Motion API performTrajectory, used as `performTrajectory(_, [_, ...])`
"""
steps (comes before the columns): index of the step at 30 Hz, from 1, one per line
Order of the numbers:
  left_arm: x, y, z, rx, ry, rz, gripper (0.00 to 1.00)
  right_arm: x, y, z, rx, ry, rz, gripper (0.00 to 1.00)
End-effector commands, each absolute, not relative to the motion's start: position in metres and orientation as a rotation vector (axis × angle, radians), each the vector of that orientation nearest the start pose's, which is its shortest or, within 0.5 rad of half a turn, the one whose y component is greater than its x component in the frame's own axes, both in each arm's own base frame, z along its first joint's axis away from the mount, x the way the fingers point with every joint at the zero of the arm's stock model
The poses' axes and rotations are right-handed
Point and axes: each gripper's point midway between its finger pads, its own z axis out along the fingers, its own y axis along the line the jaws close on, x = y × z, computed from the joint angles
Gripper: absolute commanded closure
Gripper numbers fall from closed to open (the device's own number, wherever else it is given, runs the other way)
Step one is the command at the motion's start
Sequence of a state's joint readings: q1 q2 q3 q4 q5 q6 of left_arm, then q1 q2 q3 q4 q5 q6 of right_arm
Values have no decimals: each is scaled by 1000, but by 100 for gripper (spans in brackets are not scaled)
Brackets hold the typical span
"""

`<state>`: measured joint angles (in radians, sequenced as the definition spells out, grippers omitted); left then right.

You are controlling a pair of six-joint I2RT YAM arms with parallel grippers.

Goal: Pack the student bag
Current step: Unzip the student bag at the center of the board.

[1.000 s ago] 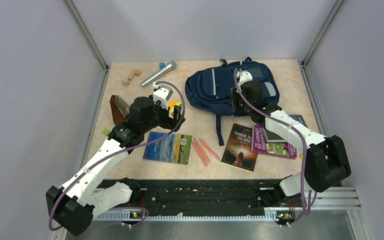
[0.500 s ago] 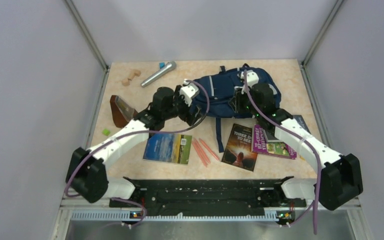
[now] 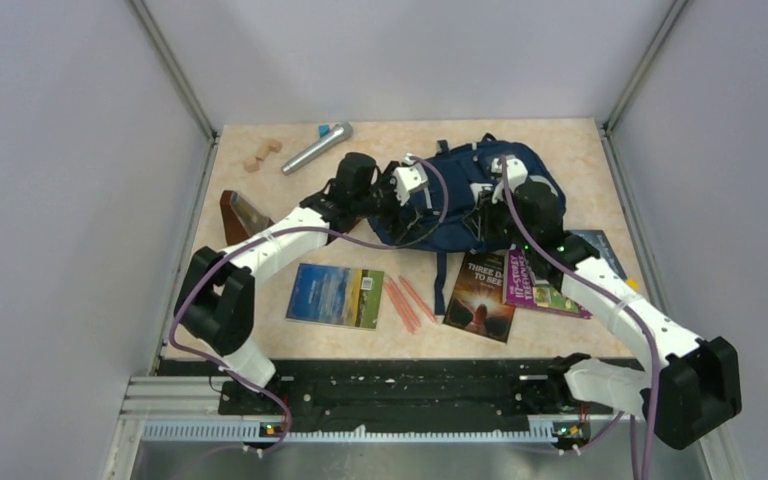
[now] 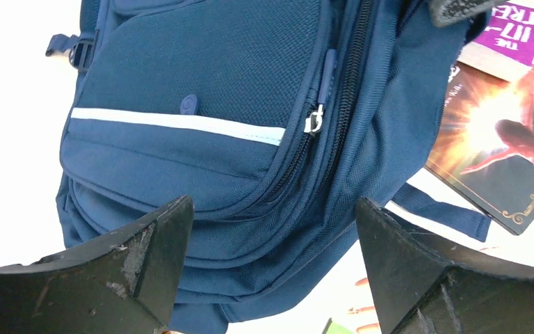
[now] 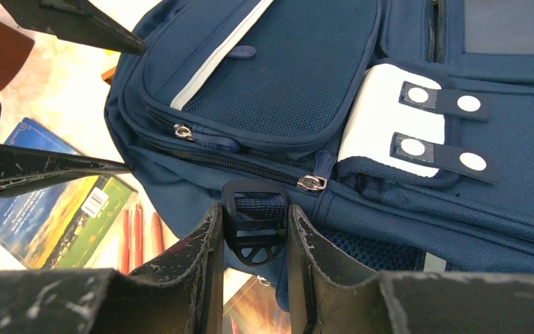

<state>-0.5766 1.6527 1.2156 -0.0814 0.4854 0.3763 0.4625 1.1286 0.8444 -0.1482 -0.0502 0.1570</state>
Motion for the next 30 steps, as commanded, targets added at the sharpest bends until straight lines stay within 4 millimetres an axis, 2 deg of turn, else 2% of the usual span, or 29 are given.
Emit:
performTrajectory(1, [345, -324, 184, 1321, 1631, -702, 9, 327, 180, 262, -311, 1796, 483, 100])
performTrajectory(5, [337, -315, 172, 1371, 1681, -685, 9, 325, 180, 263, -313, 1796, 487, 100])
performTrajectory(10, [333, -307, 173, 1400, 1693, -623, 9, 325, 177, 261, -305, 1806, 471, 100])
performTrajectory(17, [347, -300, 139, 1435, 1730, -366, 11, 324, 180, 261, -313, 1803, 491, 100])
performTrajectory(19, [354, -300, 136, 1426, 1726, -260, 24, 323, 180, 260, -309, 1803, 490, 100])
performTrajectory(20, [357, -300, 136, 1424, 1724, -206, 36, 324, 179, 259, -305, 1804, 489, 100])
performTrajectory(21, [359, -301, 136, 1424, 1723, -159, 54, 324, 179, 257, -297, 1808, 489, 100])
performTrajectory(22, [361, -302, 138, 1417, 1721, -123, 64, 325, 179, 255, -287, 1811, 490, 100])
performTrajectory(23, [361, -304, 140, 1413, 1715, -98, 82, 325, 179, 252, -275, 1817, 495, 100])
performTrajectory(24, [361, -305, 142, 1410, 1712, -88, 94, 326, 178, 250, -258, 1822, 495, 100])
performTrajectory(25, [360, -308, 144, 1404, 1707, -87, 100, 328, 177, 248, -238, 1829, 492, 100])
performTrajectory(30, [360, -314, 156, 1327, 1713, -100, 100, 340, 154, 226, -55, 1879, 379, 100])
